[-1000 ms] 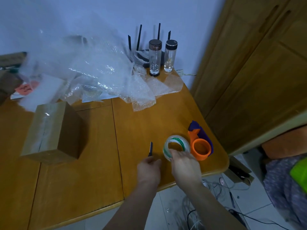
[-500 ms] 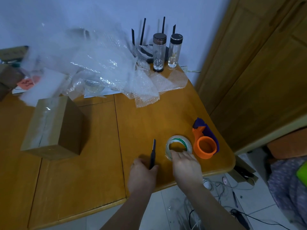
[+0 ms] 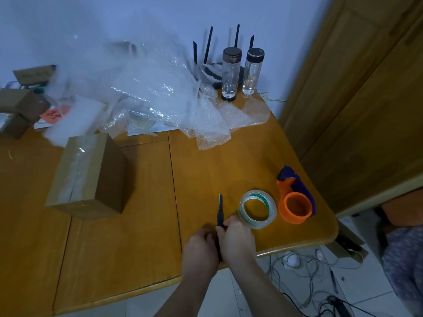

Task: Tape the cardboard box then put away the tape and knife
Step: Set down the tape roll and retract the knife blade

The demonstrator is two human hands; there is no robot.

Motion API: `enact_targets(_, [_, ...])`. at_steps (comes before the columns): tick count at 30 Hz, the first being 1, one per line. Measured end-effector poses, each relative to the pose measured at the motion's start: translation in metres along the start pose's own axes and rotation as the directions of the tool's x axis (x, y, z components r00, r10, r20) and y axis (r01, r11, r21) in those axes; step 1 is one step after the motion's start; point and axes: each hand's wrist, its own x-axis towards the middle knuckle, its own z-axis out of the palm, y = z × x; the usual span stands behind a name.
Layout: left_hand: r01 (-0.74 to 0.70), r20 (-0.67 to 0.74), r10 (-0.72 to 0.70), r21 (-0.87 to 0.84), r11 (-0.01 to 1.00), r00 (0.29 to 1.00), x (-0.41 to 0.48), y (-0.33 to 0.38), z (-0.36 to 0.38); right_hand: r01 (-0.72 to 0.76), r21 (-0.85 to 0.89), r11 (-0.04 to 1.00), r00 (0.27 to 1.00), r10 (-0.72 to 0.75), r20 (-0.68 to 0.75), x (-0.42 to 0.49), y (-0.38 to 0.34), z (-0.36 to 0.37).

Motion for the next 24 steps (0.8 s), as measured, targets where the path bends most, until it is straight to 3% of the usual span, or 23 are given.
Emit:
enact_targets(3, [0.050,0.070,-0.040,-0.144,0.988,0.997,0.005,0.003,-0.003,-0.024,-0.023,0.999,1.000,0.024,0.012,0.003,-0.005,0.002])
enact_targets(7, [0.257,0.221,-0.188,-0.345,0.903,0.957,0.015,0.007,-0.008,-0.077,0.016,0.997,0.997,0.076,0.019,0.001,-0.012,0.001])
enact_targets(10, [0.318,0.325,-0.197,-0.381,0.868,0.925,0.014,0.007,-0.012,-0.101,0.033,0.994,0.994,0.100,0.041,-0.002,-0.017,0.000])
enact_targets(14, [0.338,0.348,-0.172,-0.504,0.795,0.922,0.004,0.007,-0.022,-0.093,0.099,0.991,0.994,0.086,0.070,-0.007,-0.022,-0.002])
enact_targets(17, [0.368,0.329,-0.202,-0.591,0.718,0.923,-0.007,0.019,-0.042,-0.050,0.276,0.960,0.994,0.020,0.109,-0.011,-0.028,-0.011])
enact_targets(24, [0.113,0.273,0.125,-0.711,0.694,0.954,-0.057,0.057,-0.132,0.090,0.701,0.707,0.972,-0.215,0.092,-0.044,-0.091,-0.101])
